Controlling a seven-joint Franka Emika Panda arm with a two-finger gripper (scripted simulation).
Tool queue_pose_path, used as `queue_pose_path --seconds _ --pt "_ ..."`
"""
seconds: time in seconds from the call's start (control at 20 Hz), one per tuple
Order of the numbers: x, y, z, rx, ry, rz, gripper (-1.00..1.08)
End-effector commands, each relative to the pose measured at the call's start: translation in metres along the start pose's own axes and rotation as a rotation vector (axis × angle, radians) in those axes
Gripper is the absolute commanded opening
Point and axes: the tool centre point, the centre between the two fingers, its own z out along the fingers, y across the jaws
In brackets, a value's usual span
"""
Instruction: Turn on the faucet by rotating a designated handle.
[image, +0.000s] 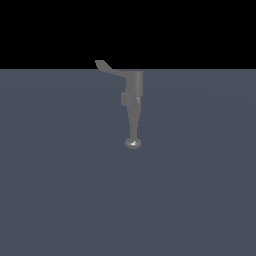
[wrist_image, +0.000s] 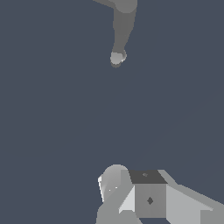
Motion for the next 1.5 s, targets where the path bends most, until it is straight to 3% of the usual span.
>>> queue_pose_path --seconds 0.0,0.4,0.9,1.45 --pt "0.0 0.0 0.0 0.0 0.0 0.0 -1.0" --pt "0.009 0.005 -0.009 -0.002 0.03 0.026 -1.0" --pt "0.014 0.004 -0.009 0.005 0.029 0.047 -1.0" --pt "0.046 0.0 -0.008 0.044 0.02 0.187 -1.0"
